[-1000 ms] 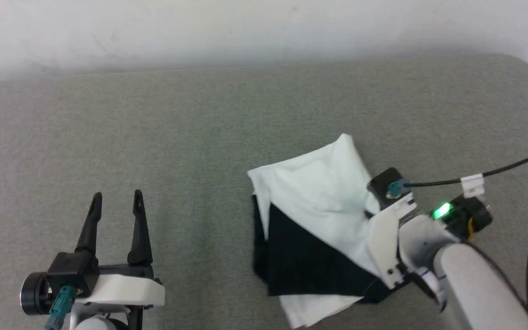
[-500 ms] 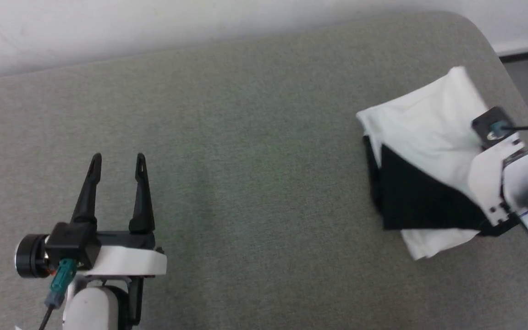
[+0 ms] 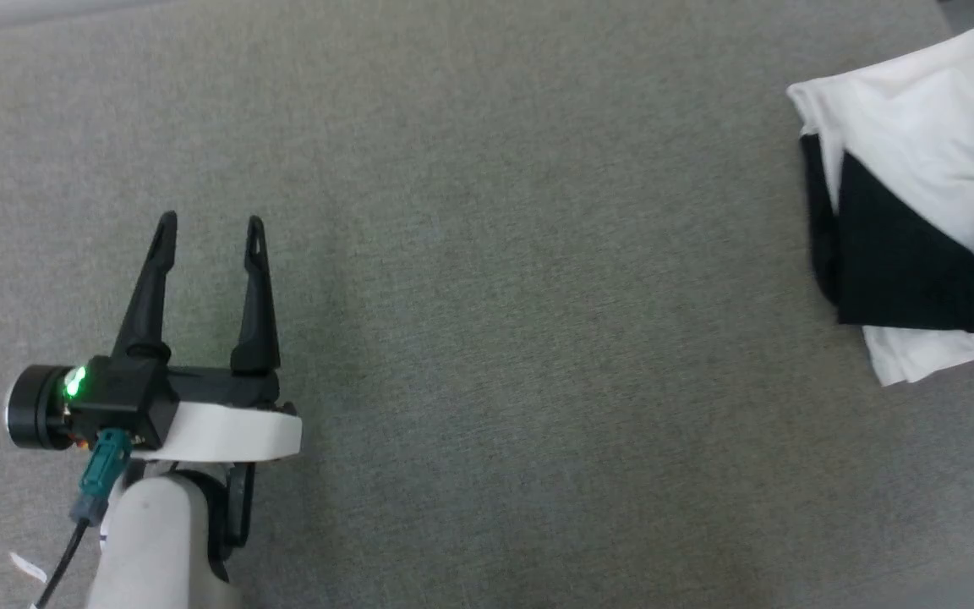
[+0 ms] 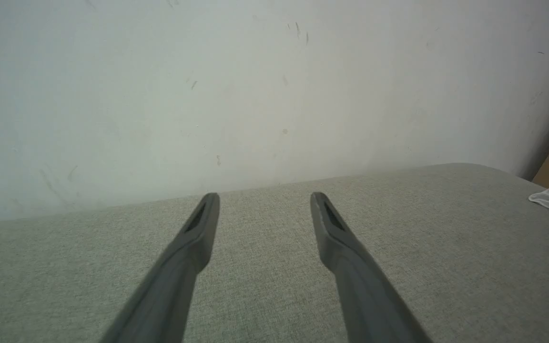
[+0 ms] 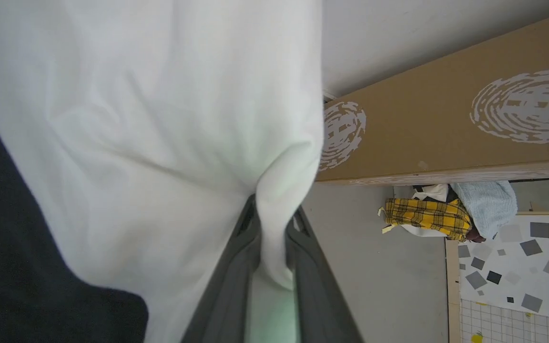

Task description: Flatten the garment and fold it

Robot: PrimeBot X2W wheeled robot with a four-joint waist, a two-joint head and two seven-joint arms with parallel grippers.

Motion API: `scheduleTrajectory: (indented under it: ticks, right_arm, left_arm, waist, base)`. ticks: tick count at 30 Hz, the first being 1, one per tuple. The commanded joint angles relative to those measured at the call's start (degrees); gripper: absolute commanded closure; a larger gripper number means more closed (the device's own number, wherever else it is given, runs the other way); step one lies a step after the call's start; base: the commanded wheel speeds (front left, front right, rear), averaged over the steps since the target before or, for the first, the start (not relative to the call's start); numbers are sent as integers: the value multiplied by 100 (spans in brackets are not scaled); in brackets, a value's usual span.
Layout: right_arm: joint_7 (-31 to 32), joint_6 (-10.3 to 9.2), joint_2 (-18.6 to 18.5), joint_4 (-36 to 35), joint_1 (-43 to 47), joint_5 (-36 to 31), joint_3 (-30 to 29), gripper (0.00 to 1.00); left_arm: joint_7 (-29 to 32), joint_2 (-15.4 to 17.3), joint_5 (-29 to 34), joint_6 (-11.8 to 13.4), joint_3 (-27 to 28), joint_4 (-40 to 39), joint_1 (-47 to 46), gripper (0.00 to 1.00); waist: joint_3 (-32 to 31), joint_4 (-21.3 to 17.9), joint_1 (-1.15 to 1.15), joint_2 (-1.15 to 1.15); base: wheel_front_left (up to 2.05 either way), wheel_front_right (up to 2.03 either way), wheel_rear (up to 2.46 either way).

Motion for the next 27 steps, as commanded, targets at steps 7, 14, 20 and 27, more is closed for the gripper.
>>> scheduleTrajectory:
  ticks: [7,14,20,27]
  right_arm:
    - [-321,-14,188,534,-241,-493,-769,100]
    - [-774,-14,339,753,-158,-671,-1201,0]
    - [-1414,-14,491,616,99,-336,-1334,0]
    - [-2147,-14,832,-293,828,705,-1381,0]
  left_arm:
    - [-27,99,71,7,-10,30,-107,0]
    - [-27,43,-34,53,-20,140,27,0]
    - [-27,-90,-140,177,-99,211,368,0]
    - [-27,-168,-332,255,-81,338,726,0]
  waist:
    - [247,238,-1,0]
    - [-297,372,-1,0]
    - [-1021,541,-1,0]
    - [-1684,845,-1,0]
  base:
    - [0,0,0]
    - [0,0,0]
    - [0,0,0]
    - [0,0,0]
